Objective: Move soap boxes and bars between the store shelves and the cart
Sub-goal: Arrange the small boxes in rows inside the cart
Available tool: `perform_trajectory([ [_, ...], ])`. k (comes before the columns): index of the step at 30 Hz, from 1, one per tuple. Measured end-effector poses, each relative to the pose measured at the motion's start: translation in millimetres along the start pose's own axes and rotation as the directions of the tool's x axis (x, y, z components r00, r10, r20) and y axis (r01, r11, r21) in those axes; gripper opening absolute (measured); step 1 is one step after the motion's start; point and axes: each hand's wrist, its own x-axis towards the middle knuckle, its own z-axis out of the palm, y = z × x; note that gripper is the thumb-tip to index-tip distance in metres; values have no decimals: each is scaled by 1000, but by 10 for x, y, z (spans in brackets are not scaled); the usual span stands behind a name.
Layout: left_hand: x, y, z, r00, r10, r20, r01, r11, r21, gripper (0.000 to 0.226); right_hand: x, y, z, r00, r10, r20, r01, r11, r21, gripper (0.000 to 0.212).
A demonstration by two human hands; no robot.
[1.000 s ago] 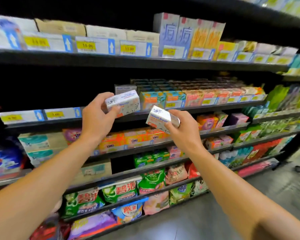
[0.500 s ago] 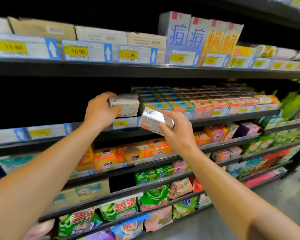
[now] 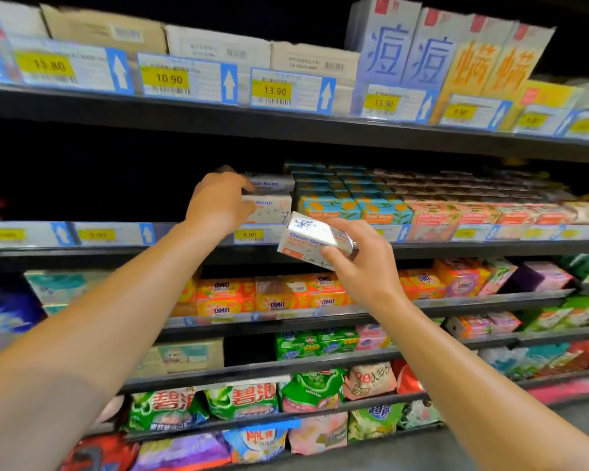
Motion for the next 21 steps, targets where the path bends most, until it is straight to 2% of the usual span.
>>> perform_trajectory([
  [6,232,61,91,995,33,92,-43,993,113,34,40,94,-60,1000,-12,21,11,999,52,42],
  [14,406,116,181,991,-21,132,0,988,155,34,108,196,-93,999,-41,17,39,995,87,41],
  [21,243,116,153,999,16,44,-20,994,110,37,113,179,-114,997,-64,37,59,991,117,39],
])
